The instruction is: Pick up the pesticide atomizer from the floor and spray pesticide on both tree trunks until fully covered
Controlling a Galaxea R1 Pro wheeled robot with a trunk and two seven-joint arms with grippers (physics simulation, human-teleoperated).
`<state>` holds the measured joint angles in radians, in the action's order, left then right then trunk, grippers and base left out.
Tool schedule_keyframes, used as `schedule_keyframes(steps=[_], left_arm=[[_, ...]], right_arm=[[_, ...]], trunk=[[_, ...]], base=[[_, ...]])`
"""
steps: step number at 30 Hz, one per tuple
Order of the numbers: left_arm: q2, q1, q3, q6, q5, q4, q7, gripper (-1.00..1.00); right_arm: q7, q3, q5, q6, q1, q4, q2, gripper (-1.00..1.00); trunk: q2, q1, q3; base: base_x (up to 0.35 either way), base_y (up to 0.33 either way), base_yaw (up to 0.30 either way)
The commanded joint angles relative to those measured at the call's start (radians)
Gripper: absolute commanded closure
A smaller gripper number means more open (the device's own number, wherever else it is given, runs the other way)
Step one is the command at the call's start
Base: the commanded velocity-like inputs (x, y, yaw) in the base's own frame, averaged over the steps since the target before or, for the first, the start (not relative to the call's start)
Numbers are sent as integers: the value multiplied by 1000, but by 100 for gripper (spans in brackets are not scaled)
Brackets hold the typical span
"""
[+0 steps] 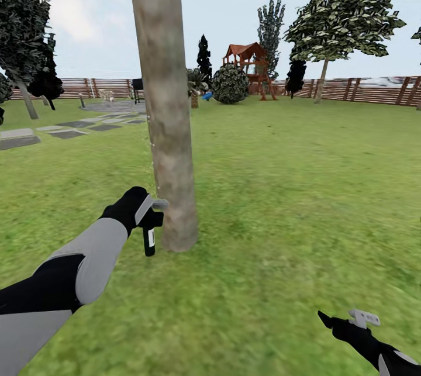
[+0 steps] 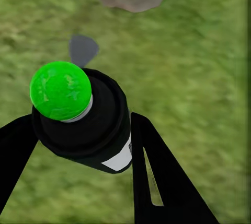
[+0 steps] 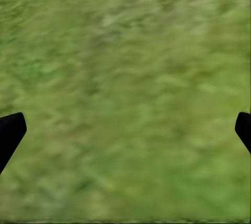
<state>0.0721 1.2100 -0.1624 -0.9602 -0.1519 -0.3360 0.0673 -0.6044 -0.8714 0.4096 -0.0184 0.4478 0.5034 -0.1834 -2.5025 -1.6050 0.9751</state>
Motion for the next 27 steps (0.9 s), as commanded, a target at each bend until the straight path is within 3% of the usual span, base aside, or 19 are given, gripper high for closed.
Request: schedule_keyframes(steps=[1, 7, 13, 17, 24, 27], left_arm=[[0, -1, 0, 0, -3, 0, 0, 100], [-4, -3, 0, 2, -4, 45, 3, 100], [-3, -3, 1, 11, -7, 110, 52, 100], [-3, -3, 1, 57, -7, 144, 77, 100], [-3, -2, -1, 59, -5, 128, 81, 100], [-1, 3, 0, 1, -4, 75, 81, 100]], right_arm=[[0, 0, 0, 0, 0, -6, -1, -100], [0, -1, -2, 0, 0, -9, -2, -100], [0, -1, -3, 0, 0, -8, -2, -100], [0, -1, -3, 0, 0, -9, -2, -100], [0, -1, -3, 0, 0, -9, -2, -100], [0, -1, -3, 0, 0, -9, -3, -100]], trunk=[[0, 0, 0], [0, 0, 0], [0, 0, 0], [0, 0, 0], [0, 0, 0], [0, 0, 0]], base=[[10, -31, 0], [2, -6, 0], [0, 0, 0], [0, 0, 0], [0, 0, 0], [0, 0, 0]])
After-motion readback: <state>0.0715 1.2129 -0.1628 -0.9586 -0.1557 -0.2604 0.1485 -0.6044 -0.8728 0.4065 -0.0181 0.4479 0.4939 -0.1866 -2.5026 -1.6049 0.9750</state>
